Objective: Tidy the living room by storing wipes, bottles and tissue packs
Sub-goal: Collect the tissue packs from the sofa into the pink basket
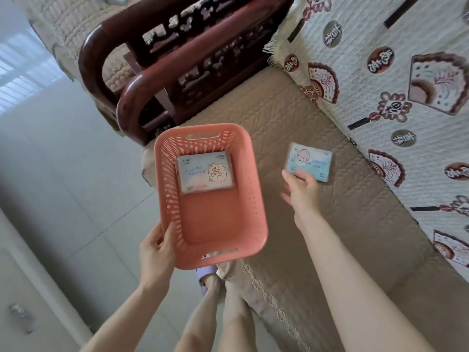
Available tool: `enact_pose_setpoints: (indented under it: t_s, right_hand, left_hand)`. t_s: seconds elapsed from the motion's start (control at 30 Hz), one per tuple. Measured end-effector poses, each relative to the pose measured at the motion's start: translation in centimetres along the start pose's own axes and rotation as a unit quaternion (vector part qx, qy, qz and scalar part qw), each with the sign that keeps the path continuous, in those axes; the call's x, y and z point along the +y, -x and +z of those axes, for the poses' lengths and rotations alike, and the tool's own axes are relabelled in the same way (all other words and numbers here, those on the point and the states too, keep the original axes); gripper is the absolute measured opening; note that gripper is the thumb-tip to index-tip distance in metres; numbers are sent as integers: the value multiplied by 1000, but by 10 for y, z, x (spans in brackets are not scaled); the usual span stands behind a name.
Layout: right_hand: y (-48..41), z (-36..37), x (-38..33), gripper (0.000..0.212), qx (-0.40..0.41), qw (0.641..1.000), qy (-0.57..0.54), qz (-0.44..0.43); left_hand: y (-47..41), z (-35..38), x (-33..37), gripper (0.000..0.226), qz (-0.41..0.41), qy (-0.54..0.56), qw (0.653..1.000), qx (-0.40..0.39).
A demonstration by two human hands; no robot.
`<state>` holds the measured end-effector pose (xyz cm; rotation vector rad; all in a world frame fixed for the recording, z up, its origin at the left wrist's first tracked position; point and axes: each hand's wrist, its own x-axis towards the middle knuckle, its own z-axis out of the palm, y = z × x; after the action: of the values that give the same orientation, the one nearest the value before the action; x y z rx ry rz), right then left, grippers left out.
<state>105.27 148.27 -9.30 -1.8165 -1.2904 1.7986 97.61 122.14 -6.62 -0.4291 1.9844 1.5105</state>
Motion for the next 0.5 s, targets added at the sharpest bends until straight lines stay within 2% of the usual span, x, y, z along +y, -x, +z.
enact_pose_setpoints:
  t_s: [0.23, 0.5]
  right_hand:
    - [-64, -23, 17, 34, 48, 993, -29, 102]
    - [-114, -13, 27, 23, 69, 979, -94, 169]
  left_hand:
    - [-11, 22, 5, 19, -16, -8, 1000, 11]
    - [-20, 36, 6, 17, -20, -13, 999, 40]
